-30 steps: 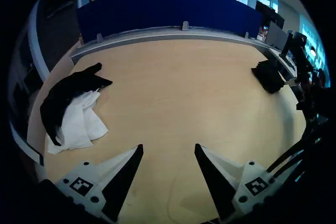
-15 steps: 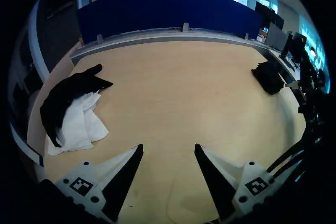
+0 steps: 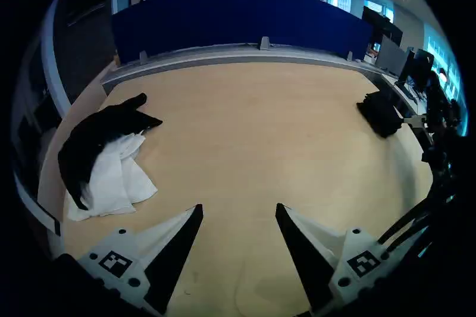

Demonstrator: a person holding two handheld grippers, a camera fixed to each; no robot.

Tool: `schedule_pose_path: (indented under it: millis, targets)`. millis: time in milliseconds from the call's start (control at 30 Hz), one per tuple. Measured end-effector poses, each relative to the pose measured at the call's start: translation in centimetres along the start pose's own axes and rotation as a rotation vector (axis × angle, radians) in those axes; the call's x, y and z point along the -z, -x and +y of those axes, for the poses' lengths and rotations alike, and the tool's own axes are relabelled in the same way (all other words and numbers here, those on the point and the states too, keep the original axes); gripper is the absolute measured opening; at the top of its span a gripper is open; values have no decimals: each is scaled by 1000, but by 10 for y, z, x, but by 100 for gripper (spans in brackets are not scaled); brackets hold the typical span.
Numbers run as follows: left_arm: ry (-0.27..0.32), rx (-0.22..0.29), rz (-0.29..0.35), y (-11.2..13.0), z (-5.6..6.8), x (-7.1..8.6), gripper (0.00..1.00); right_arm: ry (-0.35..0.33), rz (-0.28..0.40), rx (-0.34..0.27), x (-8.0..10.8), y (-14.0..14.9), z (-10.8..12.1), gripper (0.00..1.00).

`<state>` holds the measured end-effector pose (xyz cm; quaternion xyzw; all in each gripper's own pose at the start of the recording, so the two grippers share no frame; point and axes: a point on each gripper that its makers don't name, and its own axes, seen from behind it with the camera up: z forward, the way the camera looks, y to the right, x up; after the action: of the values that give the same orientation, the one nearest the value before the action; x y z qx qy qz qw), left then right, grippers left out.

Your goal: Fold towel

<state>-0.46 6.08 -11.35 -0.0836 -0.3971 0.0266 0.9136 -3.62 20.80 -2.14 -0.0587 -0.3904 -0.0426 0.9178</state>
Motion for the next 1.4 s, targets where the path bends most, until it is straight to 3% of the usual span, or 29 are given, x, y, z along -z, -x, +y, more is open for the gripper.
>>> schedule_pose_path:
  millis: [133, 367, 867, 1133, 1400]
  targets:
    - [2, 6, 11, -3, -2, -1, 91, -36, 48, 5, 10, -14, -22, 100]
    - [12, 21, 38, -12, -2, -6, 91, -118, 209, 0, 44, -56, -74, 100]
    - [32, 34, 150, -49, -2, -14, 91, -177, 536, -34, 124, -129, -164, 100]
    - [31, 44, 215, -66, -4, -13, 90, -172, 637, -20, 144, -143, -195, 100]
    - [16, 84, 351, -94, -13, -5, 90, -179, 675, -22, 153, -148, -217, 100]
